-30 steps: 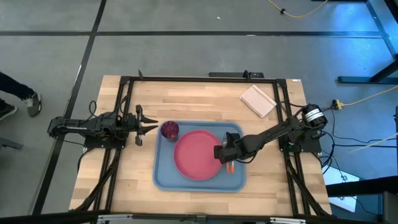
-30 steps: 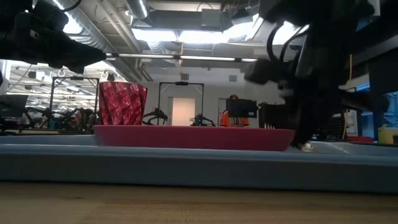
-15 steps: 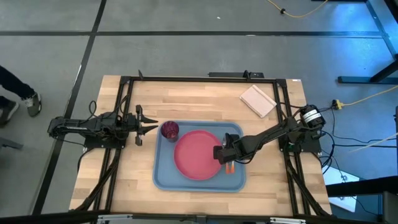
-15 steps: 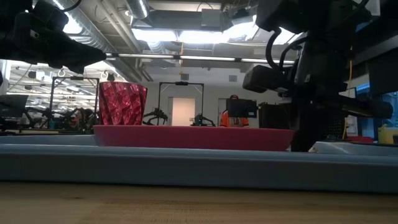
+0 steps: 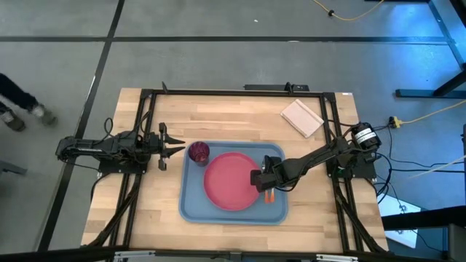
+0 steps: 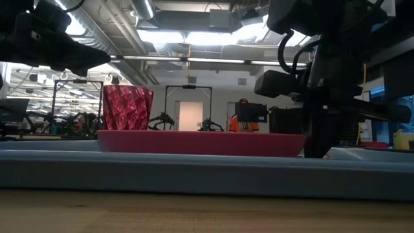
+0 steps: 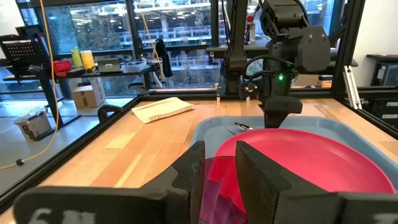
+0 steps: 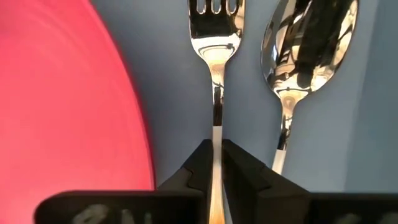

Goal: Pick and place plate/cup/fork/spoon on tray
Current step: Put the orange fork on the blue serving tray to the left of the orange spoon, then return to Home Position

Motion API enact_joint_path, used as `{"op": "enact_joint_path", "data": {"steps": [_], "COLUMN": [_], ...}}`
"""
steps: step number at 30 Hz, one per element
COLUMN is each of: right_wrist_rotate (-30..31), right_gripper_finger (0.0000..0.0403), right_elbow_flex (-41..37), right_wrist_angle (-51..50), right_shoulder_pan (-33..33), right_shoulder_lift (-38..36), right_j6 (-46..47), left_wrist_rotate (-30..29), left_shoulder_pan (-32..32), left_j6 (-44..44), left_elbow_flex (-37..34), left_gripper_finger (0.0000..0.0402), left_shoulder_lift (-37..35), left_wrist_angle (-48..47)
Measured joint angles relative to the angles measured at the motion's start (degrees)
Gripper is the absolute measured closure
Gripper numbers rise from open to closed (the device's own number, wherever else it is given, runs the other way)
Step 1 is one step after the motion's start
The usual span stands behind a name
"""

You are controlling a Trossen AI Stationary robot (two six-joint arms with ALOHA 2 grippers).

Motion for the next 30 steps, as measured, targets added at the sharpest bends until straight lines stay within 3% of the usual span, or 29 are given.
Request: {"op": "enact_joint_path", "data": {"steps": [6,15,24,26,30], "right_wrist_rotate": [0.07,0.81,15.25,18.50,22.96], "right_gripper_finger": [0.0339,0.0353,0.0358,0.0358,0.0358], "right_elbow_flex": [0.00,0.00,0.15,0.15,0.15], "right_wrist_angle": [-0.30,-0.41,-5.45,-6.71,-6.99], "right_shoulder_pan": [0.00,1.04,5.83,7.06,9.15], "right_shoulder_lift": [-0.02,-1.05,-9.32,-11.08,-14.80], "right_j6": [-0.15,-0.15,0.80,-3.43,-20.43], "left_wrist_rotate": [0.00,0.00,0.00,0.00,0.00], "left_shoulder_pan": [0.00,0.00,0.00,0.02,0.00], "left_j6": [0.02,0.01,0.02,0.02,0.00], "left_elbow_flex": [-0.02,-0.02,-0.01,-0.02,0.00], "left_gripper_finger": [0.0319,0.0319,0.0319,0.0319,0.0319], "left_shoulder_lift": [-0.01,-0.01,-0.02,-0.02,0.00], "left_wrist_angle": [0.00,0.01,0.00,0.00,0.02]}}
